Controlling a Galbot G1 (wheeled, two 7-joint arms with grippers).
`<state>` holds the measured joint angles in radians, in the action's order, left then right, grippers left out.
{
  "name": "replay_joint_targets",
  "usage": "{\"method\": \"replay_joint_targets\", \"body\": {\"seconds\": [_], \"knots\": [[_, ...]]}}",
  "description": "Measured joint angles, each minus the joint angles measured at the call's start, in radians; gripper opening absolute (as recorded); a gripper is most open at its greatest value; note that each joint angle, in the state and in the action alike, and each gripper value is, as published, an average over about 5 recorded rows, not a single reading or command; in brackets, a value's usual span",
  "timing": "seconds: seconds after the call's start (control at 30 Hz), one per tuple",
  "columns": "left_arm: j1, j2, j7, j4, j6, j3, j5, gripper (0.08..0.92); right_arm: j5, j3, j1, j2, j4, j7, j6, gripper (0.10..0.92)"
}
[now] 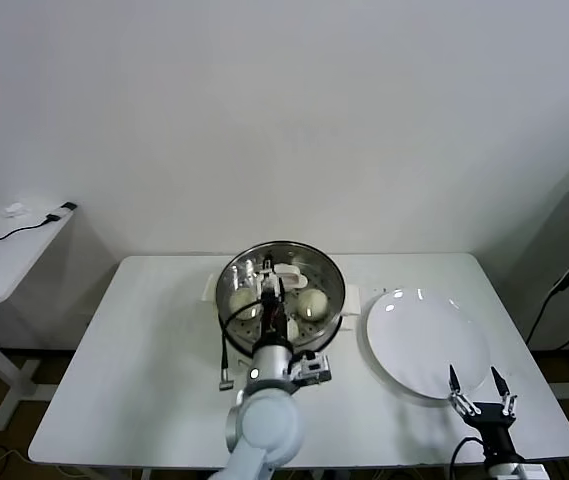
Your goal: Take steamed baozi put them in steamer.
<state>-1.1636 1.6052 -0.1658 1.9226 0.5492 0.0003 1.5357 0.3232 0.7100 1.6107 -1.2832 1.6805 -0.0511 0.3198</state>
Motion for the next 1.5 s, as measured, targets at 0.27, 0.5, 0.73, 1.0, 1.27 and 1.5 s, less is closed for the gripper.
{"method": "replay_joint_targets", "body": {"seconds": [0.27, 0.5, 0.73, 1.0, 1.27, 1.5], "knots": [[-0.083, -0.085, 0.145, 0.118, -0.161, -0.111, -0.391, 0.822, 0.004, -0.002, -0.01, -0.006, 0.008, 0.004, 0.017, 0.823], [-0.191, -0.156, 0.234, 0.188, -0.301, -0.324, -0.855, 0.823, -0.015, -0.011, -0.018, -0.015, 0.02, 0.013, 0.016, 0.823], [-0.305, -0.246, 0.241, 0.16, -0.457, -0.524, -1.292, 0.823, -0.019, -0.022, -0.022, -0.017, 0.023, 0.029, 0.011, 0.823], [-0.373, -0.288, 0.208, 0.031, -0.648, -0.595, -1.566, 0.823, -0.021, -0.038, -0.03, -0.02, 0.013, 0.031, -0.005, 0.823], [-0.399, -0.286, 0.179, -0.073, -0.769, -0.592, -1.674, 0.823, -0.027, -0.048, -0.034, -0.023, 0.013, 0.027, -0.026, 0.823], [-0.415, -0.284, 0.168, -0.116, -0.818, -0.592, -1.717, 0.823, -0.029, -0.052, -0.038, -0.021, 0.009, 0.019, -0.036, 0.823]]}}
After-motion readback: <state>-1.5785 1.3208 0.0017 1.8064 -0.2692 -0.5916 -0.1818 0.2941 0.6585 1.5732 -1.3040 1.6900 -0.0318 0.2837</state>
